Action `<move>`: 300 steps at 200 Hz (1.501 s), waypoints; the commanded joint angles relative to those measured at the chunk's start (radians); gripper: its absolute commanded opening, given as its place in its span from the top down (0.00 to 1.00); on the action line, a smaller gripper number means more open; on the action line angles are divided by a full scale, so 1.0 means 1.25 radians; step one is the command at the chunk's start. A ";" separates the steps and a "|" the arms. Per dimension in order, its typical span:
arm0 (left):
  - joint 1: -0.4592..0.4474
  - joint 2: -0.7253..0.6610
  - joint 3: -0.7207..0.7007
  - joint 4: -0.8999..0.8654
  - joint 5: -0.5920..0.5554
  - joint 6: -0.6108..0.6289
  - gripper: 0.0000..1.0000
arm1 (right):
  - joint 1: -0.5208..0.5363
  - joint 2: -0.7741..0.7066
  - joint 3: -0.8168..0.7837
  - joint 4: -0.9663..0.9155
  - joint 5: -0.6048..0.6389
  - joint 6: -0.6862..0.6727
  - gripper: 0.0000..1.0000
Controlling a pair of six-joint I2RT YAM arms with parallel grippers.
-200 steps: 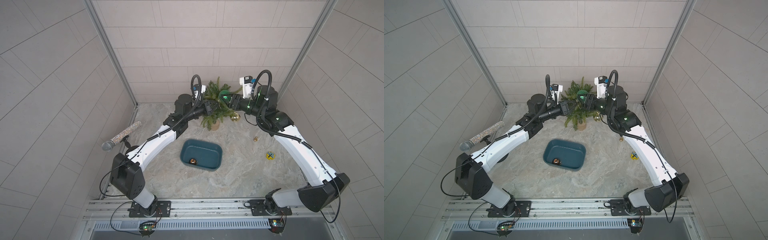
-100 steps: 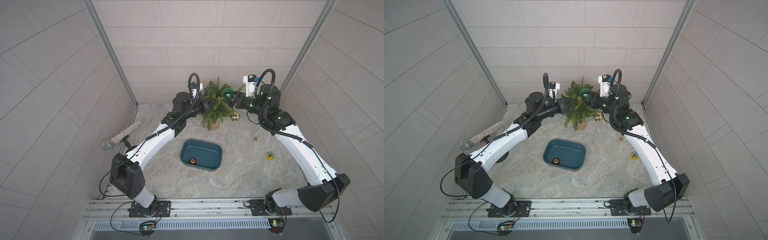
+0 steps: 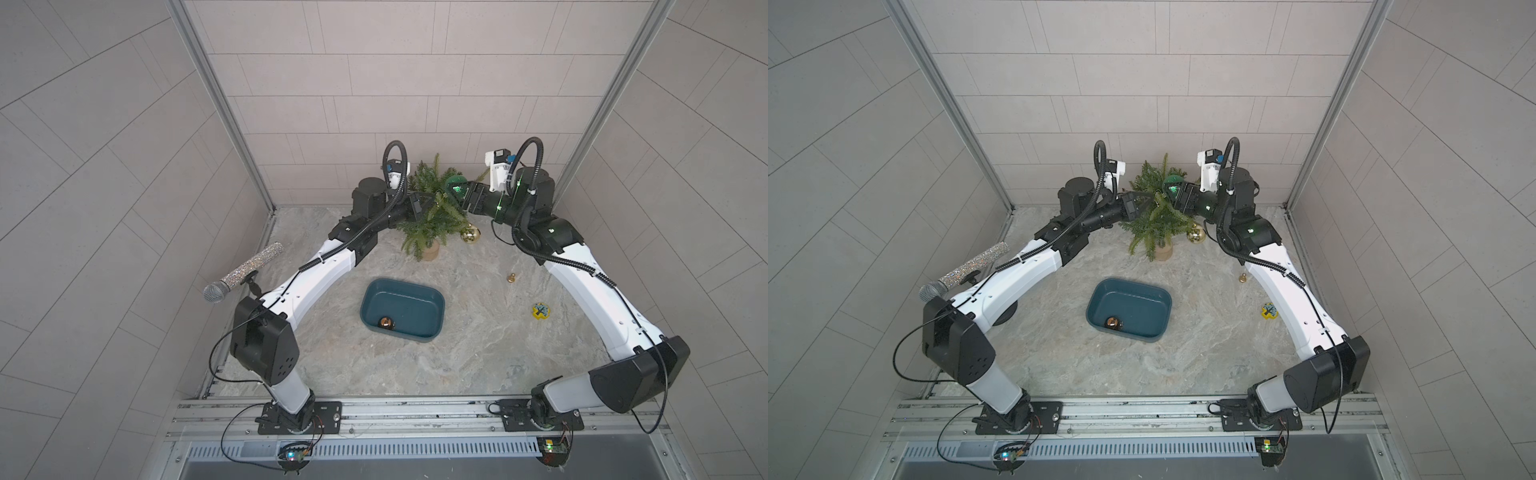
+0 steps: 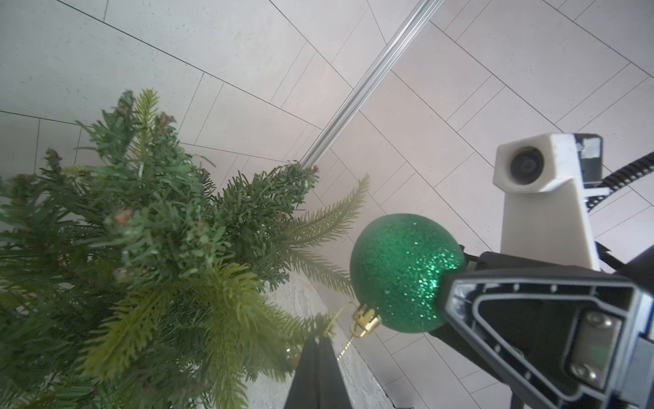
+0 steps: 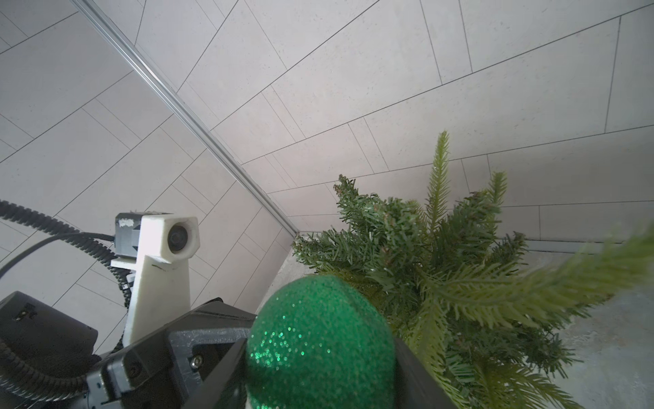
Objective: Decorate the small christmas tree with ornaments
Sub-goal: Hang an ornament on the christmas tree.
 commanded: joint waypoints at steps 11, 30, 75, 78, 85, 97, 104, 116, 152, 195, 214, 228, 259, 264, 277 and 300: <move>0.004 0.011 0.041 -0.005 -0.003 0.016 1.00 | -0.007 0.001 0.022 0.025 0.017 0.005 0.40; 0.006 0.018 0.046 -0.009 -0.004 0.016 1.00 | -0.009 0.004 0.019 0.024 0.018 0.006 0.40; 0.008 0.022 0.044 -0.017 -0.008 0.015 1.00 | -0.012 0.006 0.001 0.024 0.019 0.010 0.40; 0.008 0.022 0.043 -0.017 -0.008 0.014 1.00 | -0.012 0.005 -0.002 0.024 0.018 0.009 0.40; 0.009 0.020 0.041 -0.017 -0.007 0.014 1.00 | -0.012 0.002 -0.006 0.024 0.018 0.010 0.40; 0.008 0.017 0.036 -0.016 -0.009 0.014 1.00 | -0.013 -0.008 -0.018 0.025 0.021 0.009 0.40; 0.008 0.014 0.033 -0.016 -0.010 0.014 1.00 | -0.013 -0.014 -0.026 0.025 0.024 0.009 0.40; 0.008 0.012 0.030 -0.018 -0.011 0.016 1.00 | -0.013 -0.025 -0.041 0.025 0.027 0.008 0.40; 0.009 0.015 0.030 -0.020 -0.015 0.014 1.00 | -0.013 -0.051 -0.079 0.030 0.029 0.013 0.39; 0.008 0.016 0.028 -0.018 -0.016 0.007 1.00 | -0.013 -0.078 -0.137 0.064 0.021 0.039 0.39; 0.008 0.013 0.027 -0.018 -0.016 0.007 0.99 | -0.013 -0.083 -0.156 0.086 0.004 0.057 0.38; 0.008 0.010 0.026 -0.018 -0.016 0.007 0.98 | -0.013 -0.088 -0.174 0.103 -0.004 0.070 0.36; 0.008 -0.004 0.016 -0.019 -0.017 0.008 0.95 | -0.013 -0.096 -0.214 0.144 -0.032 0.105 0.30; 0.008 -0.006 0.014 -0.019 -0.018 0.008 0.95 | -0.013 -0.098 -0.220 0.150 -0.037 0.112 0.29; 0.008 -0.011 0.006 -0.018 -0.018 0.008 0.94 | -0.013 -0.104 -0.236 0.166 -0.041 0.123 0.28; 0.008 -0.029 -0.013 -0.017 -0.020 0.004 0.93 | -0.013 -0.122 -0.257 0.170 -0.046 0.129 0.29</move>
